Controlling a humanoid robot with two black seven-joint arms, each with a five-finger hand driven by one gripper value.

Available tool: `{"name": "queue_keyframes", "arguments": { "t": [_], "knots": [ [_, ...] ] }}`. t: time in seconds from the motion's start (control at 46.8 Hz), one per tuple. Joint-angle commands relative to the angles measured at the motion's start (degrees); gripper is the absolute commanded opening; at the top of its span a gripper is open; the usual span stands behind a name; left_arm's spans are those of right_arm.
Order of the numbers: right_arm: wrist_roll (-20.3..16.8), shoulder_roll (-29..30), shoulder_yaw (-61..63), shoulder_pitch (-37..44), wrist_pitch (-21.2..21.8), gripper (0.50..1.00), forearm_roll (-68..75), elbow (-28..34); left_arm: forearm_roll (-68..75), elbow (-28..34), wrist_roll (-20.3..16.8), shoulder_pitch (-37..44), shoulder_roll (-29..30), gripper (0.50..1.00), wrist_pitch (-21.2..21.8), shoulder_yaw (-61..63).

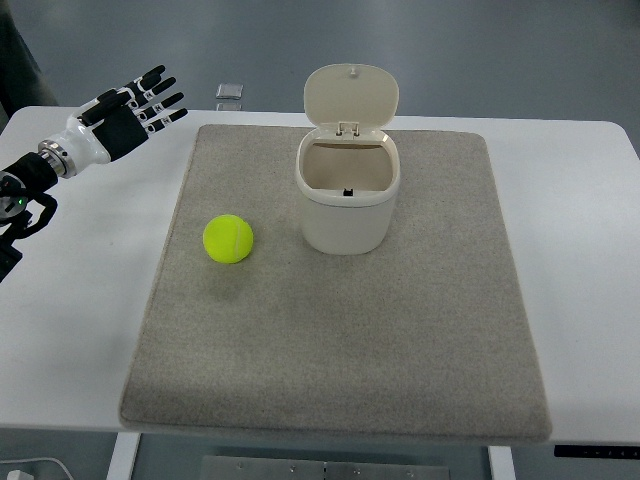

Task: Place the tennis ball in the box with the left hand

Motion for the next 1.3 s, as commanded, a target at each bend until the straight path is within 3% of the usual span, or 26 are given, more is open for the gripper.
{"name": "queue_keyframes", "arguments": {
  "t": [0.0,0.257,0.492,0.855,1.283],
  "knots": [
    [0.0,0.0,0.01,0.0,0.0,0.938,0.0,0.0,0.02,0.17,0.0,-0.07,0.03,0.992,0.0,0.03],
    [0.0,0.0,0.01,0.0,0.0,0.94,0.0,0.0,0.37,0.25,0.0,-0.43,0.47,0.994,0.0,0.12],
    [0.0,0.0,-0.08,0.0,0.0,0.94,0.0,0.0,0.81,5.26,0.09,-3.24,0.3,0.992,0.0,0.73],
    [0.0,0.0,0.01,0.0,0.0,0.94,0.0,0.0,2.57,4.3,0.18,-3.15,0.91,0.992,0.0,1.35],
    [0.0,0.0,0.01,0.0,0.0,0.938,0.0,0.0,8.45,-7.74,-0.09,-0.25,9.44,0.994,0.0,3.54]
  ]
}}
